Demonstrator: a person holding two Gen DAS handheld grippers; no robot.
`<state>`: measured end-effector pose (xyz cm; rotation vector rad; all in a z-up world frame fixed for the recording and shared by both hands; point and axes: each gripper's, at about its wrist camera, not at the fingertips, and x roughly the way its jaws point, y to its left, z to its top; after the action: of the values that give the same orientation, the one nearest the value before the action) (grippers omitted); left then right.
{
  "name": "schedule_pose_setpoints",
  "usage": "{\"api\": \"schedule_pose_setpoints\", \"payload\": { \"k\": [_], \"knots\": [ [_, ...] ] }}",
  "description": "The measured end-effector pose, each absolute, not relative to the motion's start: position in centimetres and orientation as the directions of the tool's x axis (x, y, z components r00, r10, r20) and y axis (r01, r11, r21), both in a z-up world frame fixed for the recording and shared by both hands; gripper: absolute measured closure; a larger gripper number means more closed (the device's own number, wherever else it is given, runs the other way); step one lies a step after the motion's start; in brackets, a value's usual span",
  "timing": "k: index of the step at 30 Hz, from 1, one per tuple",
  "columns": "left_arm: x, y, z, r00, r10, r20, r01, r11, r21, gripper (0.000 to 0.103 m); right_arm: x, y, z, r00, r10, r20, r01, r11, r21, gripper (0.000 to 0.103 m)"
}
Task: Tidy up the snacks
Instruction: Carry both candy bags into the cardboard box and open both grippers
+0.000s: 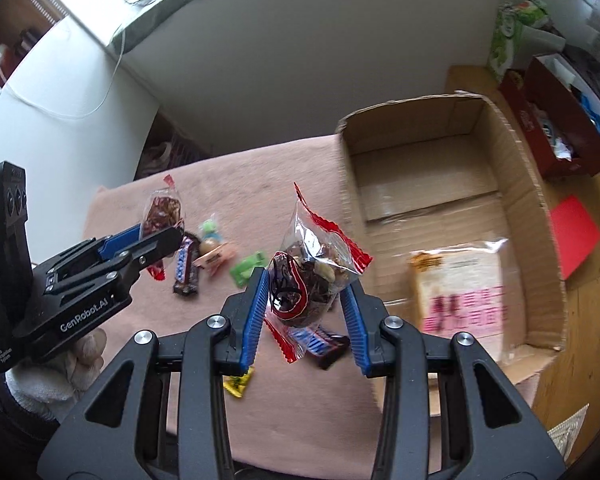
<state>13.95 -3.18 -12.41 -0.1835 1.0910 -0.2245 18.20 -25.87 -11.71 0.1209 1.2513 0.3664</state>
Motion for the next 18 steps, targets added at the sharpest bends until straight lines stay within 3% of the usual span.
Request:
{"api": "schedule_pose_setpoints", "payload": {
  "k": [18],
  "knots": [
    [17.2,-13.0,-11.6,0.402,-0.353,-0.845,0.269,0.928,-0.260,0.069,21.1,-36.2,-12.4,0.331,0.222,-0.917,-0.015,0.973,0.230,0.064]
  ]
}}
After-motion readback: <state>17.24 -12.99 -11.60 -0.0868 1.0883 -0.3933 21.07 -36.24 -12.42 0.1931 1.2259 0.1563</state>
